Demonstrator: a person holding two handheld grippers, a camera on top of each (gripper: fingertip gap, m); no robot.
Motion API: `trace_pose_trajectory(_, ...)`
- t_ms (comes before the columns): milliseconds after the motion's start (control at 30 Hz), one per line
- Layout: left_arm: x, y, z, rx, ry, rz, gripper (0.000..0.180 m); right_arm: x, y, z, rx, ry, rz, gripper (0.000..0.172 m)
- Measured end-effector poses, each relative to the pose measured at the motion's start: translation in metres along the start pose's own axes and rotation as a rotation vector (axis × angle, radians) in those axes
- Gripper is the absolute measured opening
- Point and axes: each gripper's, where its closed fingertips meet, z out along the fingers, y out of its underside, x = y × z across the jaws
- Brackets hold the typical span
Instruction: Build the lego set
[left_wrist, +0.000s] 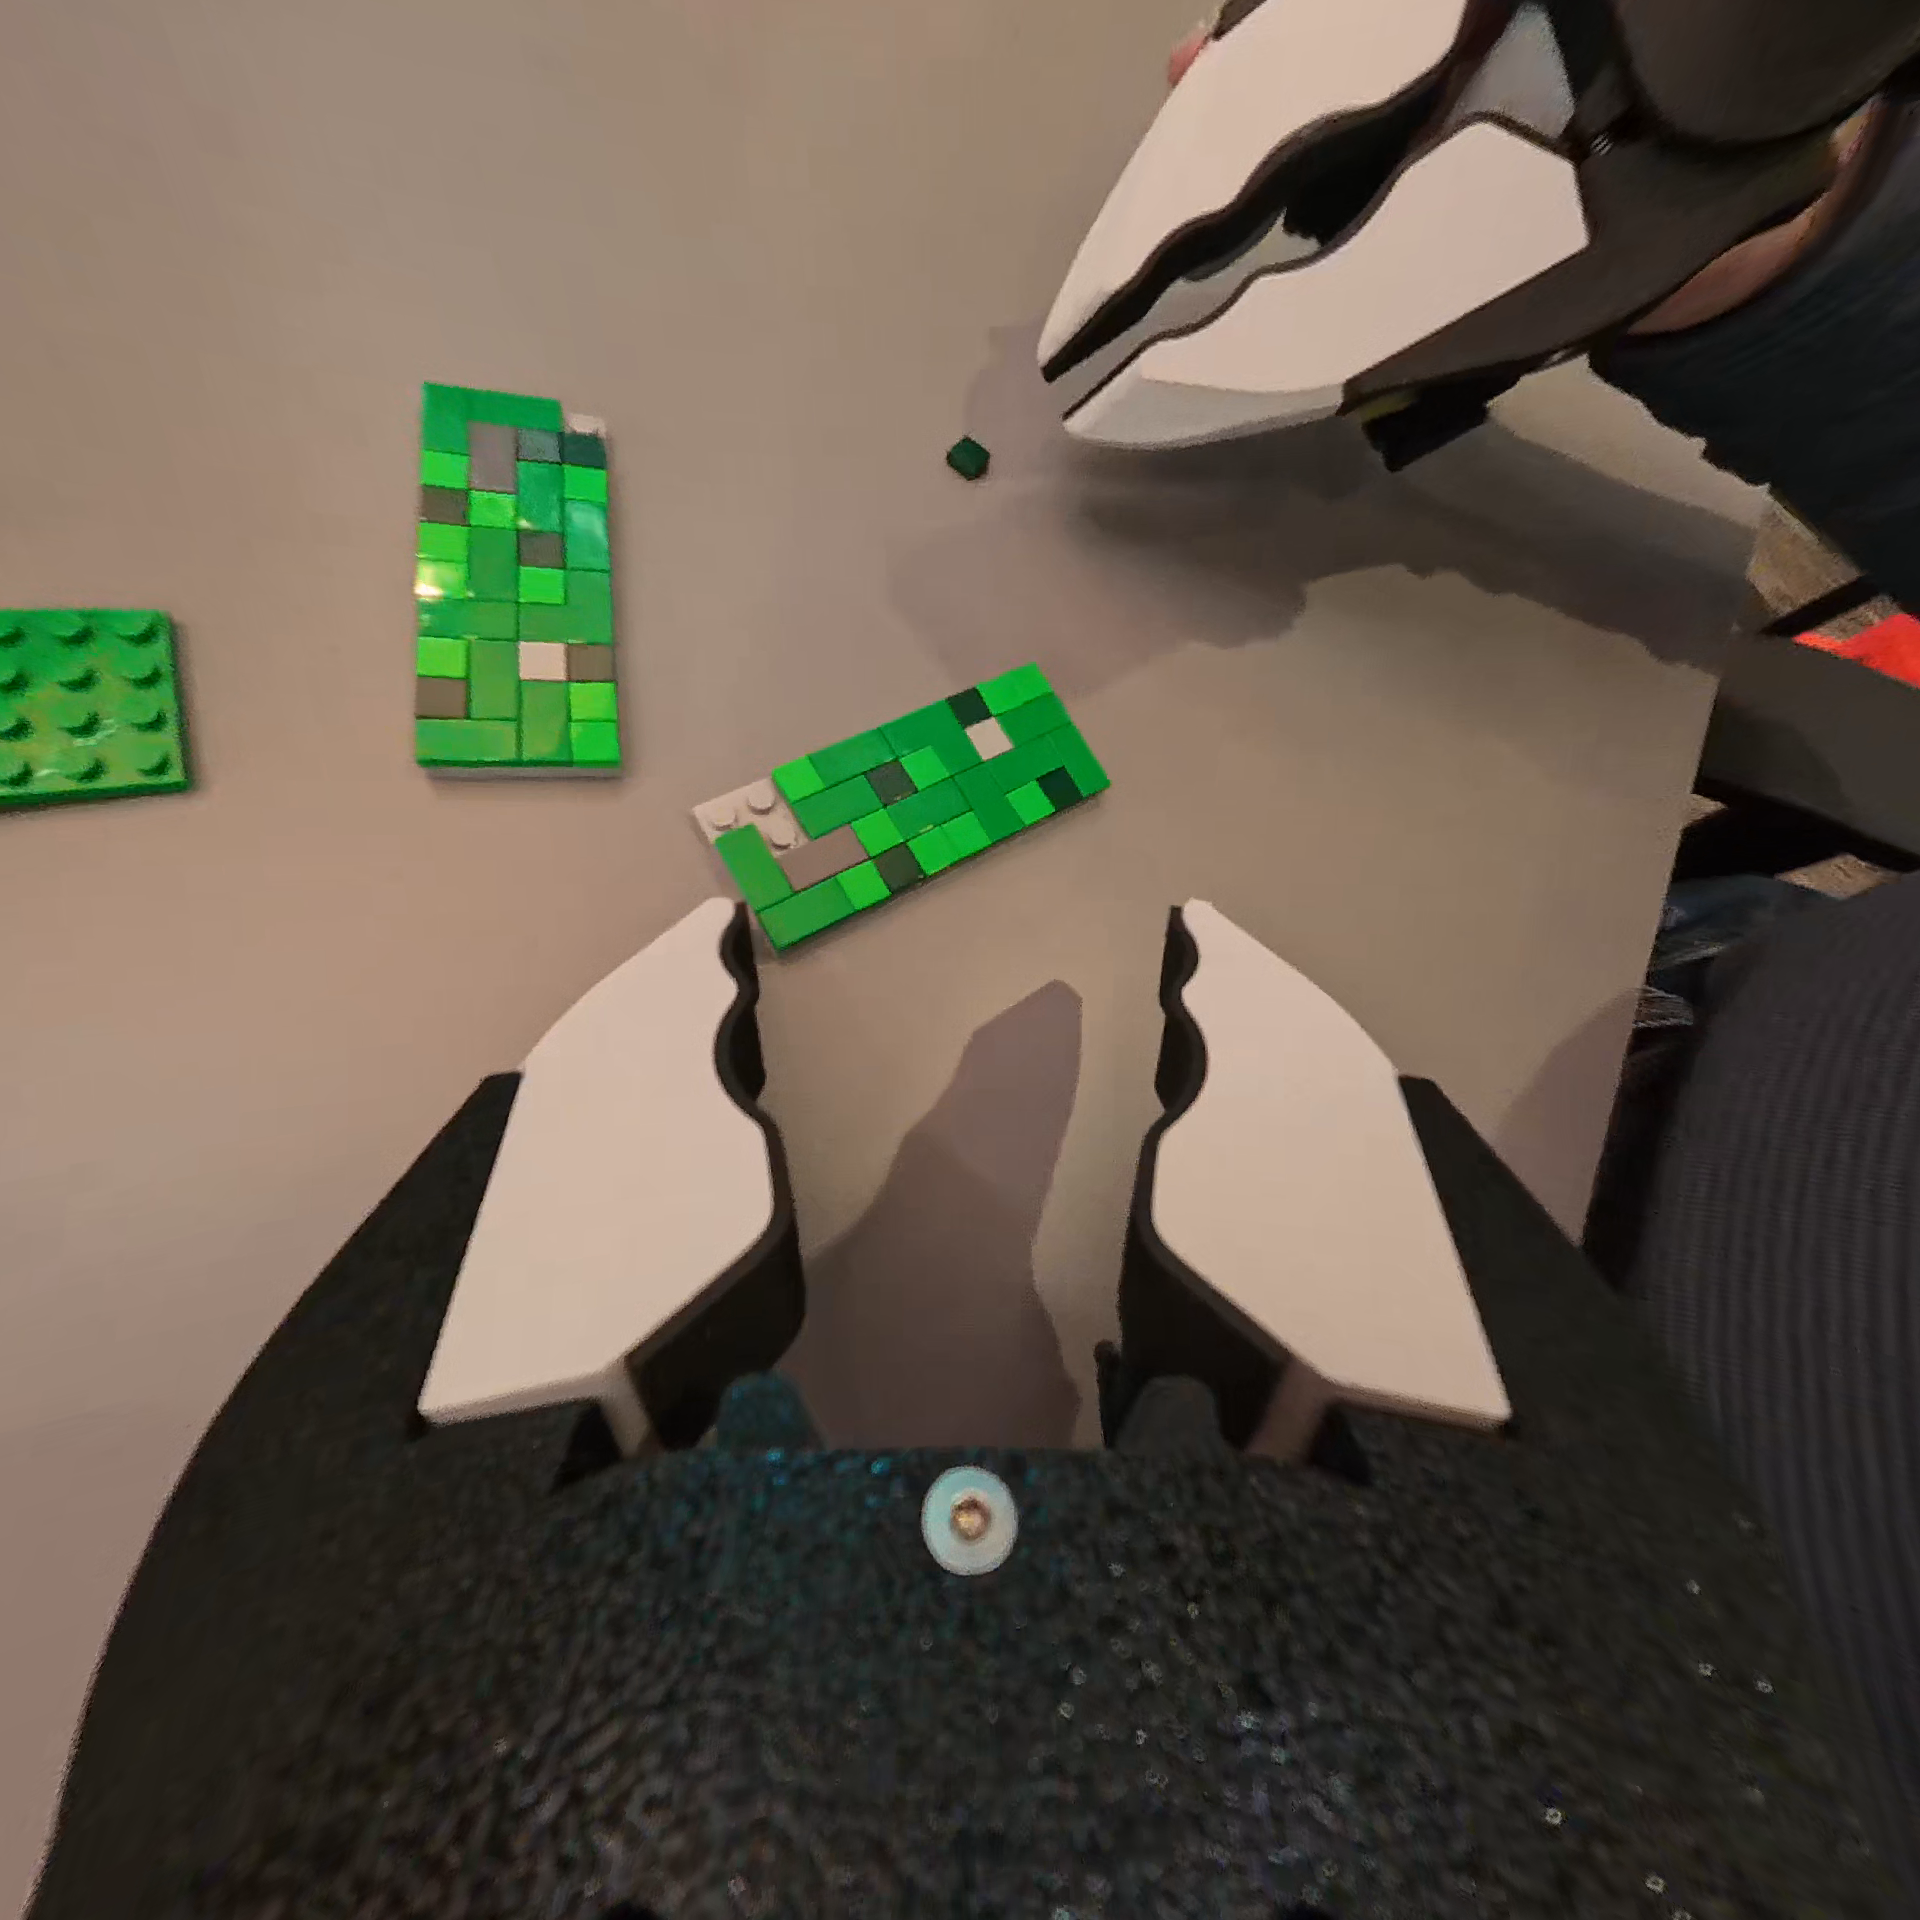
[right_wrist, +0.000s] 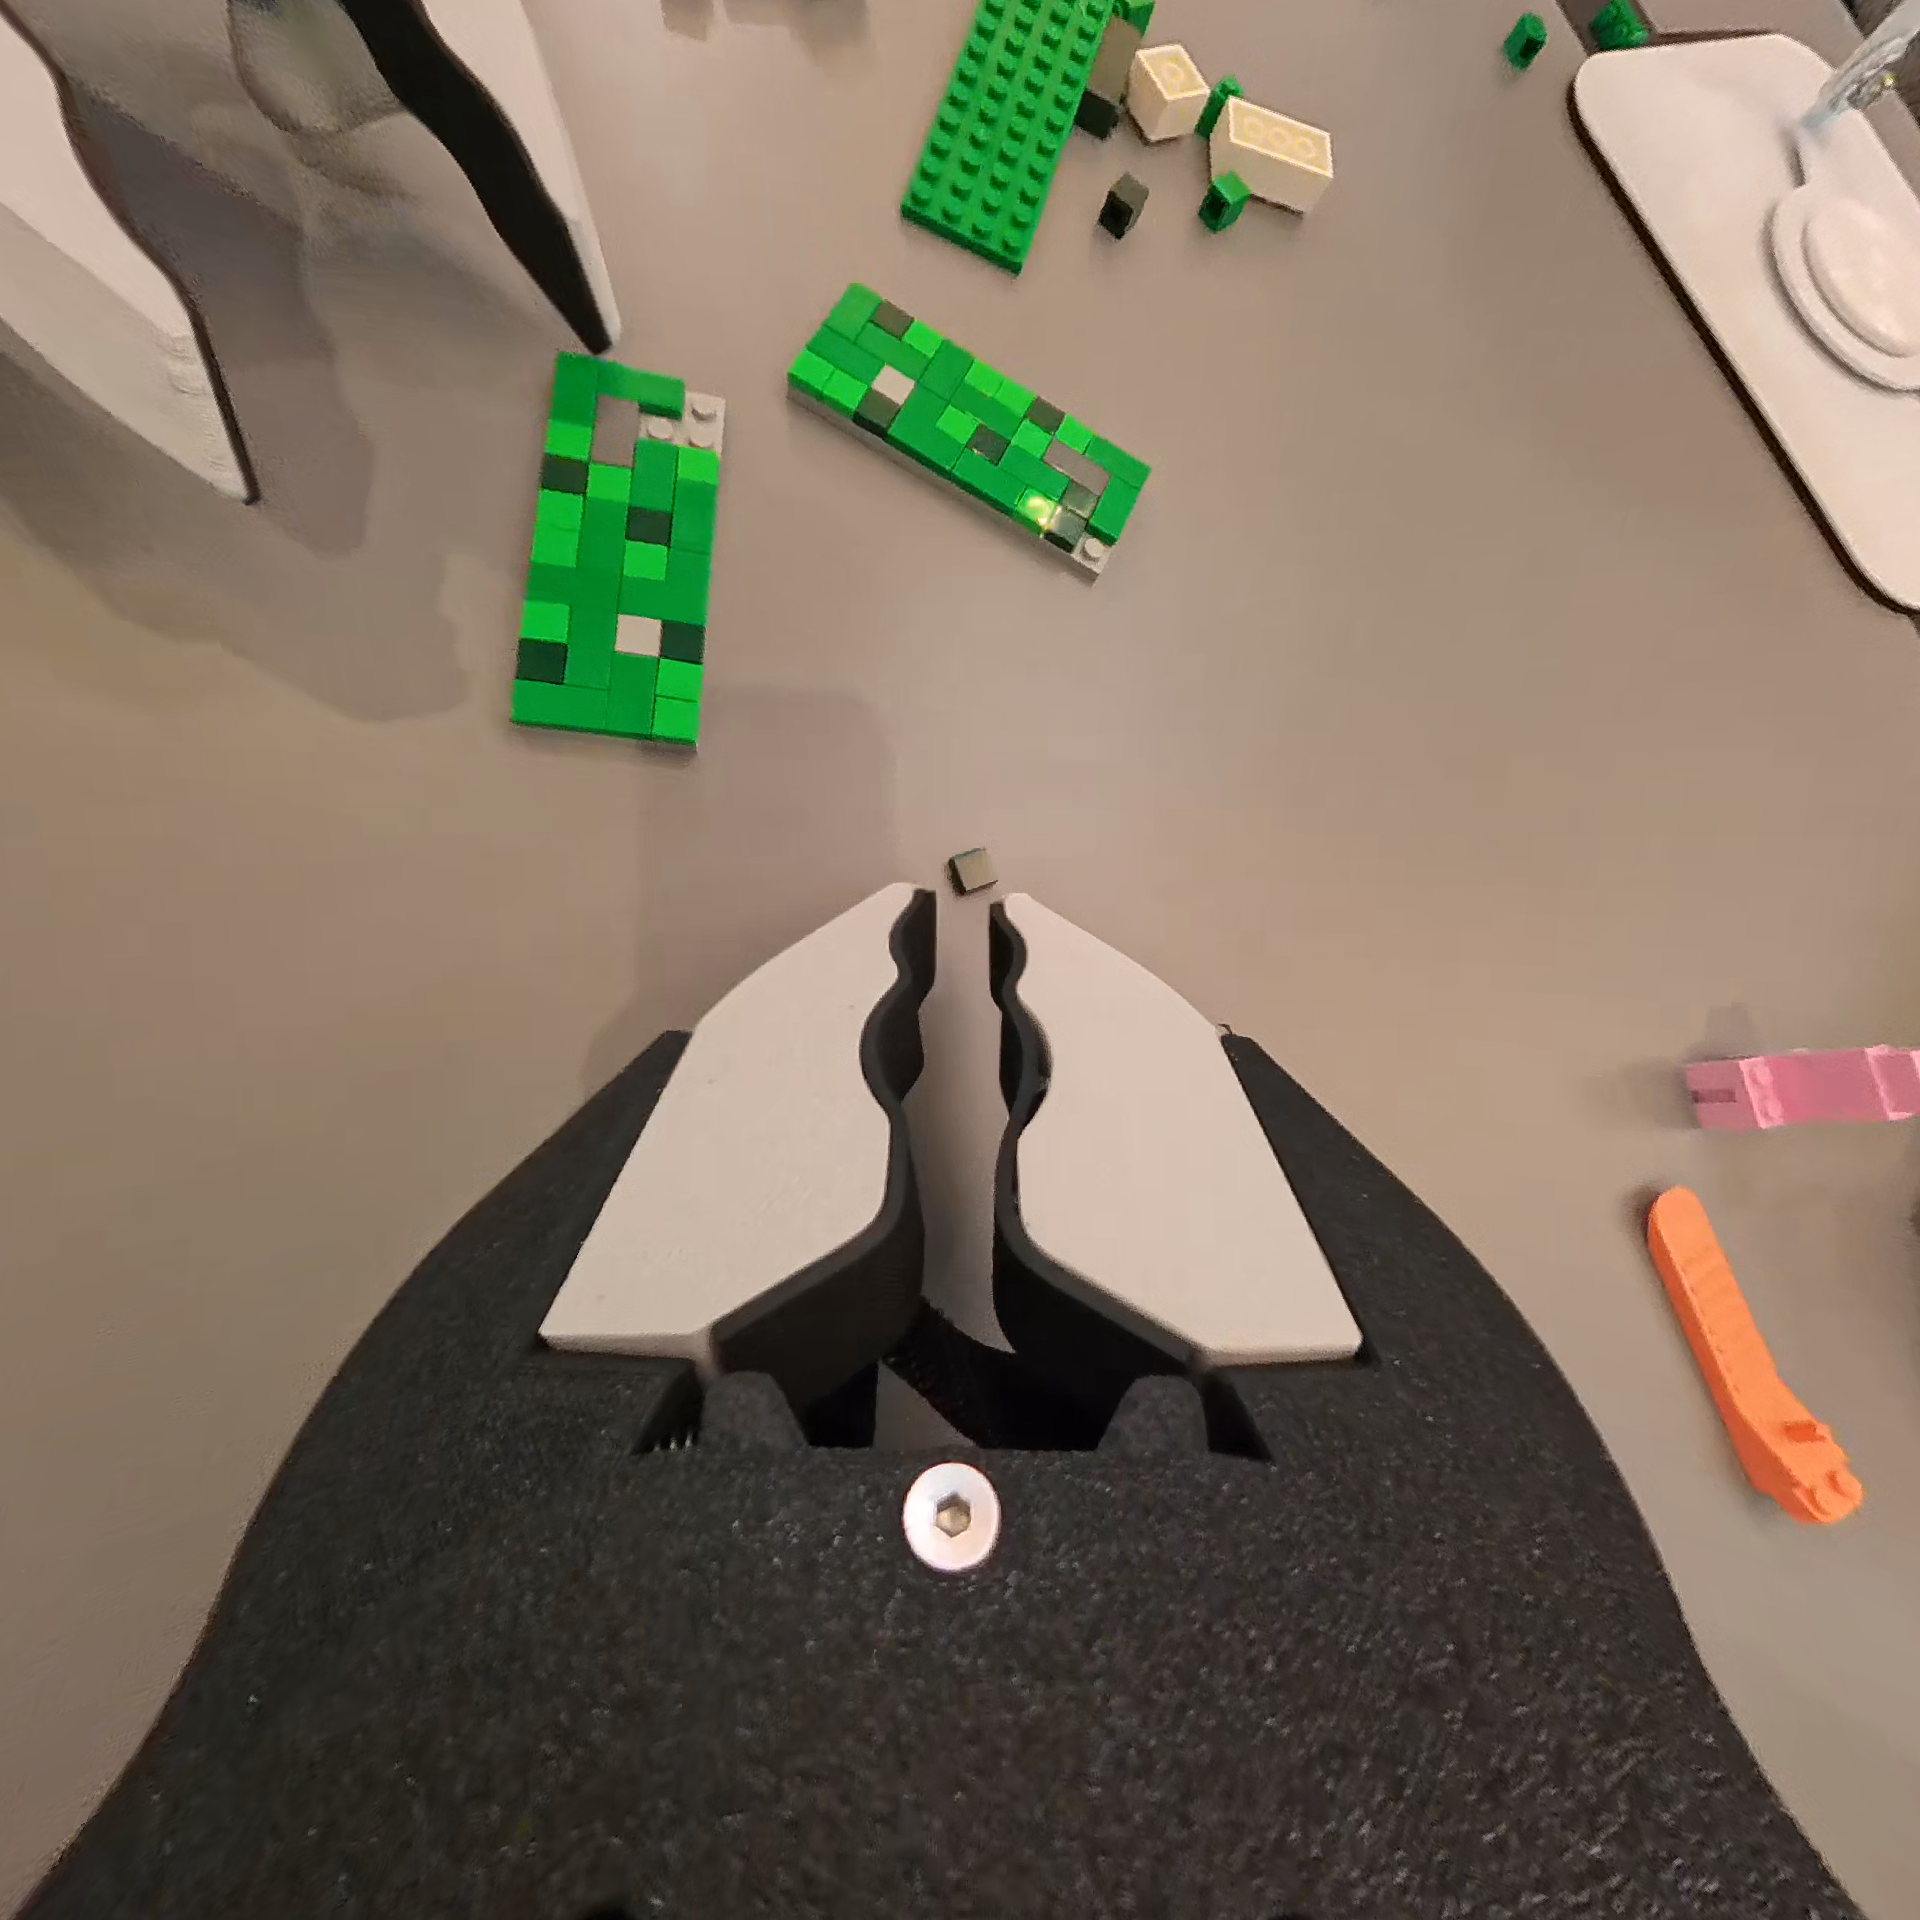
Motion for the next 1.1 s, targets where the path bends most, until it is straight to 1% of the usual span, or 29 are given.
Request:
trace_pose_trajectory(100, 0.007, 0.004, 0.001, -0.014, 0.035, 0.002, 0.074, -0.003, 0.0, 0.001, 0.012, -0.03, -0.032, 0.009)
trace_pose_trajectory(233, 0.02, 0.009, 0.001, -0.029, 0.095, 0.005, 0.072, -0.004, 0.001, 0.0, 0.044, -0.1, -0.129, 0.01)
trace_pose_trajectory(300, 0.019, 0.01, -0.003, -0.027, 0.079, 0.029, 0.07, -0.002, 0.0, 0.001, 0.055, -0.15, -0.185, 0.01)
trace_pose_trajectory(400, 0.014, 0.007, -0.011, 0.001, 0.043, 0.042, 0.068, 0.001, 0.004, 0.007, 0.024, -0.233, -0.25, 0.01)
trace_pose_trajectory(500, 0.01, 0.007, -0.019, 0.025, 0.04, 0.027, 0.068, 0.0, 0.005, 0.013, -0.011, -0.346, -0.221, 0.012)
trace_pose_trajectory(567, 0.007, 0.009, -0.022, 0.028, 0.026, 0.023, 0.068, 0.0, 0.005, 0.017, -0.033, -0.388, -0.195, 0.012)
trace_pose_trajectory(633, 0.003, 0.01, -0.024, 0.032, 0.007, 0.036, 0.068, 0.001, 0.005, 0.021, -0.043, -0.389, -0.207, 0.012)
trace_pose_trajectory(700, 0.001, 0.011, -0.025, 0.032, -0.011, 0.059, 0.068, 0.002, 0.005, 0.022, -0.056, -0.39, -0.226, 0.008)
trace_pose_trajectory(900, -0.009, 0.004, -0.027, 0.059, -0.059, 0.135, 0.07, -0.002, 0.004, 0.022, -0.064, -0.391, -0.253, 0.007)
trace_pose_trajectory(1000, -0.018, -0.008, -0.031, 0.111, -0.102, 0.2, 0.07, -0.003, 0.003, 0.022, -0.058, -0.379, -0.259, 0.007)
trace_pose_trajectory(1100, -0.031, -0.028, -0.038, 0.192, -0.155, 0.323, 0.07, -0.002, 0.002, 0.022, -0.049, -0.358, -0.253, 0.007)
